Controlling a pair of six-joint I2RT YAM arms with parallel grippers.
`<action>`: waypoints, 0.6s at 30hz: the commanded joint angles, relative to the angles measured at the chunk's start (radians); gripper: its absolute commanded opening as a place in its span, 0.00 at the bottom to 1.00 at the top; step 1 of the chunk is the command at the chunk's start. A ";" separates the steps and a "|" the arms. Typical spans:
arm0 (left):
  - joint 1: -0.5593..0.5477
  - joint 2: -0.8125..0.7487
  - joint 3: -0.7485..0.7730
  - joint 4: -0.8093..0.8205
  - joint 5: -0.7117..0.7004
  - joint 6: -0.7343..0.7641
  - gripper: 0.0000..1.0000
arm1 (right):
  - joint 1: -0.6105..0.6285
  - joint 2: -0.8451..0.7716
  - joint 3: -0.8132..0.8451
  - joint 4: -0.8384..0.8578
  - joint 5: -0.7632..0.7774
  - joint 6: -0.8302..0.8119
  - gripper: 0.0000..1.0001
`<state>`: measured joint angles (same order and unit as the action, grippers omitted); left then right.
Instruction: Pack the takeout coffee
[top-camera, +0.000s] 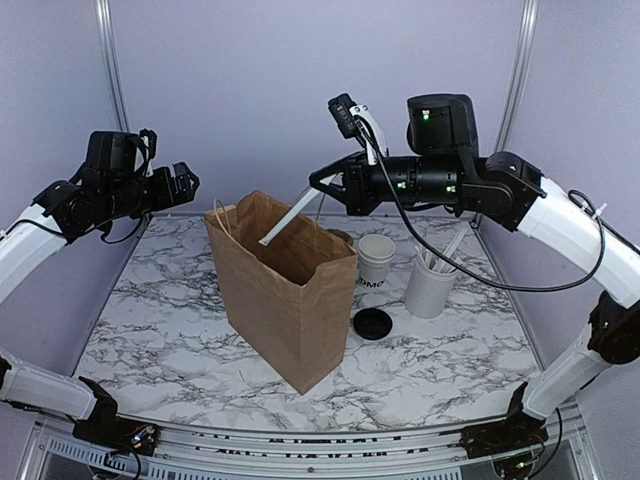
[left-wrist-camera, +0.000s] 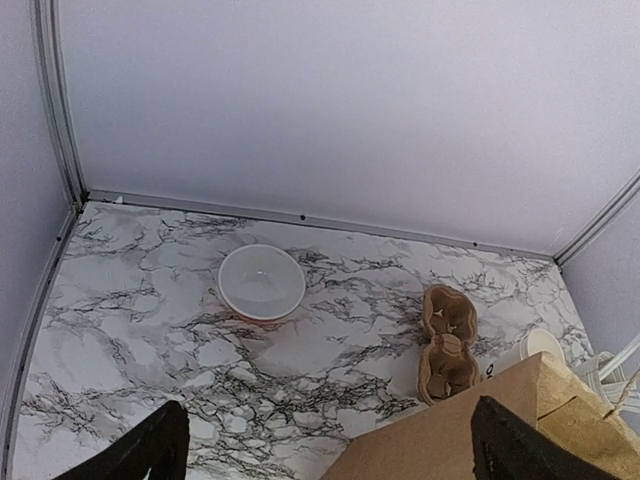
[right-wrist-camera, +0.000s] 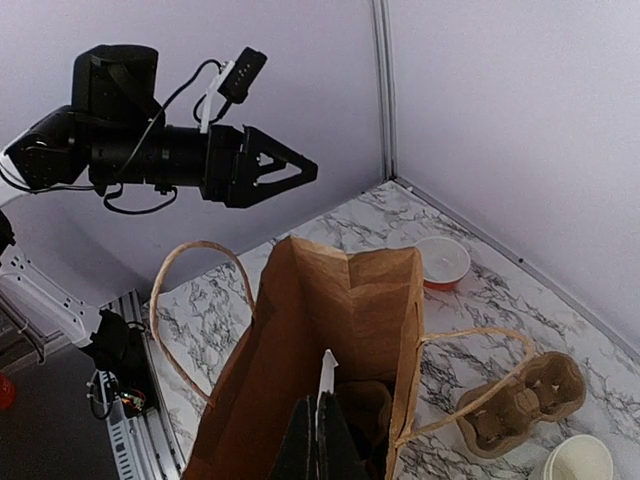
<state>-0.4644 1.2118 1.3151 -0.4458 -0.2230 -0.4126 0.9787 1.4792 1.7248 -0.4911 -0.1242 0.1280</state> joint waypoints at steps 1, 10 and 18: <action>0.009 -0.025 -0.013 -0.001 0.010 -0.007 0.99 | 0.012 0.030 0.047 -0.028 0.039 -0.026 0.00; 0.015 -0.015 -0.013 0.000 0.019 -0.010 0.99 | 0.018 0.075 0.084 -0.046 0.040 -0.036 0.01; 0.017 -0.010 -0.017 0.003 0.025 -0.010 0.99 | 0.032 0.131 0.111 -0.093 0.063 -0.050 0.04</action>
<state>-0.4549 1.2091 1.3109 -0.4461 -0.2089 -0.4202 0.9947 1.5749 1.7935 -0.5442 -0.0853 0.0944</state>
